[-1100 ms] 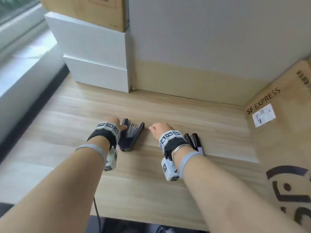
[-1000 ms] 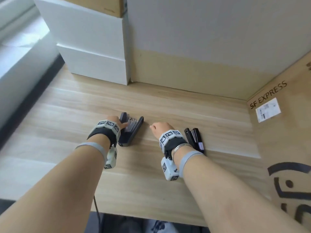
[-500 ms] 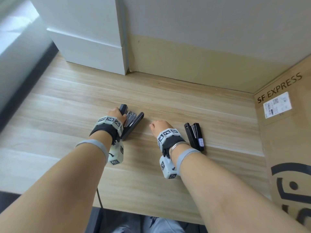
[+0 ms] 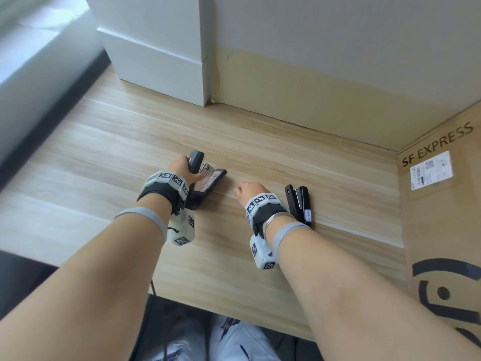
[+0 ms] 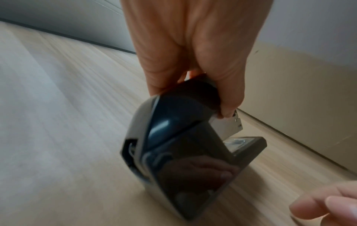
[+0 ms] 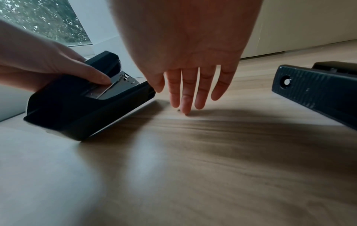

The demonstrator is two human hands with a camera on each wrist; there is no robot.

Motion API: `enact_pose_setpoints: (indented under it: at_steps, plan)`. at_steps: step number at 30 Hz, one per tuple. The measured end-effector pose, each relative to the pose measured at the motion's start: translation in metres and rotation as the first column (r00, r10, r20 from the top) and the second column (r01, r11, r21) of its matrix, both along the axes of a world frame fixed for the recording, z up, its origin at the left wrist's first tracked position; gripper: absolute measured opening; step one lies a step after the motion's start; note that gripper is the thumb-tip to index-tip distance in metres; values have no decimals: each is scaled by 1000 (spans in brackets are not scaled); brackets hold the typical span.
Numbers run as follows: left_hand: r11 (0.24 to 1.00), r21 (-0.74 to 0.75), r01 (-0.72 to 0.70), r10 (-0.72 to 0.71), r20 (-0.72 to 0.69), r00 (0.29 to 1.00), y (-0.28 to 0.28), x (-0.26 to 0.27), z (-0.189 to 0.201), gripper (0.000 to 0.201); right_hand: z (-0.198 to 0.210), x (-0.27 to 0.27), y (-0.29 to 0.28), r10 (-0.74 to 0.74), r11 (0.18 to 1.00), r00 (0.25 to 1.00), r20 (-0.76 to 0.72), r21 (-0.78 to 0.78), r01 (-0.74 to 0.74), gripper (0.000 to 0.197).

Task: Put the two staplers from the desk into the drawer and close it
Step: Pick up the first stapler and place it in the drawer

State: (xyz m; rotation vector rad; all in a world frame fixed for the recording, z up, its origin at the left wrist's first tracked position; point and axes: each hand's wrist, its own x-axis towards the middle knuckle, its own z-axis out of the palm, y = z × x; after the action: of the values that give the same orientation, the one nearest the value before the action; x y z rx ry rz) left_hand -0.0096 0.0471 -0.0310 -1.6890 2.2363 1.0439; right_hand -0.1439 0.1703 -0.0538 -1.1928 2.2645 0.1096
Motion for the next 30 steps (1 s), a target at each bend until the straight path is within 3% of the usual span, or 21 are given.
enact_pose_setpoints:
  at_steps: [4, 12, 19, 30]
  plan:
    - [999, -34, -11, 9, -37, 999, 8, 19, 6, 47, 3, 13, -1, 20, 1000, 1000, 7, -17, -20, 37]
    - [990, -85, -109, 100, -103, 990, 11, 88, 32, 54, 11, 64, -11, 19, 996, 999, -39, -89, -23, 37]
    - [956, -106, -273, 250, -193, 949, 33, 195, 35, 38, 3, 137, -13, 39, 991, 991, -125, -126, -55, 38]
    - [898, -82, -433, 413, -183, 892, 68, 366, 1, 32, -23, 231, -37, 48, 960, 984, -173, -265, -93, 45]
